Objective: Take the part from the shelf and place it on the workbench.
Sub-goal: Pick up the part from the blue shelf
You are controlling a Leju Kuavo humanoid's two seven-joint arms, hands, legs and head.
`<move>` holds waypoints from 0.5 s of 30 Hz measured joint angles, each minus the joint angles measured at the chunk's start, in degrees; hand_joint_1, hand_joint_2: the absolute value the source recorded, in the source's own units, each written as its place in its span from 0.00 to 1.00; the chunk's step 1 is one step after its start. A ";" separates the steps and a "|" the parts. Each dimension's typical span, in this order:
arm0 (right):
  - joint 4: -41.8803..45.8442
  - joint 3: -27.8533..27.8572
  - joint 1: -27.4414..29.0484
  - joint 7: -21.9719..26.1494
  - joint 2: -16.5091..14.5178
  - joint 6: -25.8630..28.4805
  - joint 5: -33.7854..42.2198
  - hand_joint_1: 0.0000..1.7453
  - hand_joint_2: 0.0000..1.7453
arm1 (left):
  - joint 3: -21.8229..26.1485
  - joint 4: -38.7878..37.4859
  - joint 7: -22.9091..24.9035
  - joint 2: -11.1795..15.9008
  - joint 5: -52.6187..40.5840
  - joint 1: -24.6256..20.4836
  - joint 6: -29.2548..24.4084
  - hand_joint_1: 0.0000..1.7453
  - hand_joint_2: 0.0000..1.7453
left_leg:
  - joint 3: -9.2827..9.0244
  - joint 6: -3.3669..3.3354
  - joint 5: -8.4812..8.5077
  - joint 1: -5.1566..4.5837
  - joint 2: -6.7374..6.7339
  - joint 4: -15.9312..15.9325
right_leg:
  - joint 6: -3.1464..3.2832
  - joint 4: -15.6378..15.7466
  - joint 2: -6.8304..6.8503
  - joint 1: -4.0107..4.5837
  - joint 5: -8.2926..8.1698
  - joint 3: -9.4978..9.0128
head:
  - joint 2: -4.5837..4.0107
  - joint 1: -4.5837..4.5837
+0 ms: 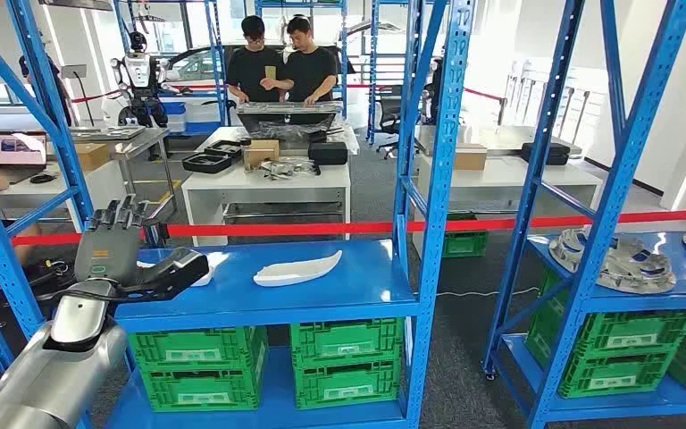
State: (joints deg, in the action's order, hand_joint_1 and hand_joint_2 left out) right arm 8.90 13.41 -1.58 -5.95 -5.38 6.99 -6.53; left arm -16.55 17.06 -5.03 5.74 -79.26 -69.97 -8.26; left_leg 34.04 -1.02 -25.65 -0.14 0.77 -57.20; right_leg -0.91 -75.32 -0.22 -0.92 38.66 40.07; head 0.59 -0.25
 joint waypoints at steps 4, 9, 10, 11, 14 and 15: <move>0.00 0.31 0.17 -0.10 0.00 0.02 0.23 0.00 0.00 | 0.00 -0.03 0.27 -0.76 -0.01 0.21 0.03 0.00 0.00 | -4.15 0.22 -3.33 -0.22 0.28 -0.02 | 0.34 7.24 0.01 0.23 -2.01 1.57 | 0.00 0.07; -0.09 0.81 0.40 -0.21 -0.08 0.03 0.59 0.00 0.00 | 0.00 -0.18 0.39 -1.41 0.04 -0.05 0.51 0.00 0.00 | -7.06 1.58 -6.93 -0.46 0.79 -1.34 | 1.99 15.53 0.21 0.93 -17.11 0.86 | -0.04 0.04; -0.07 0.89 0.23 -0.18 -0.09 0.04 0.62 0.00 0.00 | 0.00 -0.01 0.32 -1.39 0.14 -0.24 0.60 0.00 0.00 | -6.42 1.93 -6.25 -0.38 0.66 -2.99 | 2.40 15.70 0.17 0.93 -16.62 0.35 | -0.03 0.04; -0.05 1.00 0.07 -0.15 -0.09 0.08 0.64 0.00 0.00 | 0.00 0.11 0.23 -1.36 0.26 -0.41 0.63 0.00 0.00 | -5.07 2.26 -5.17 -0.30 0.46 -5.81 | 2.85 15.90 0.16 0.83 -16.01 -0.37 | -0.02 0.00; -0.04 1.26 -0.09 -0.15 -0.07 0.20 0.70 0.00 0.00 | 0.00 -0.02 0.14 -1.32 0.54 -0.26 0.89 0.00 0.00 | 1.92 2.99 -5.67 0.00 -0.11 -15.39 | 3.47 16.34 0.03 0.44 -13.85 -3.27 | 0.00 -0.19; -0.04 1.29 -0.07 -0.17 -0.07 0.21 0.72 0.00 0.00 | 0.00 -0.14 0.16 -1.29 0.57 -0.10 0.98 0.00 0.00 | 4.08 3.15 -7.73 0.15 -0.18 -17.05 | 3.45 16.37 -0.05 0.39 -13.02 -4.26 | 0.00 -0.22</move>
State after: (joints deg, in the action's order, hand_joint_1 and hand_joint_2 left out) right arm 8.85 14.70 -1.65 -6.12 -5.45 7.21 -5.82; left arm -16.55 16.92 -4.86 4.44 -78.70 -70.07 -7.28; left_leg 38.12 2.13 -33.38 0.02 0.59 -74.24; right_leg 2.55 -58.95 -0.27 -0.53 25.63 35.81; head 0.59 -0.47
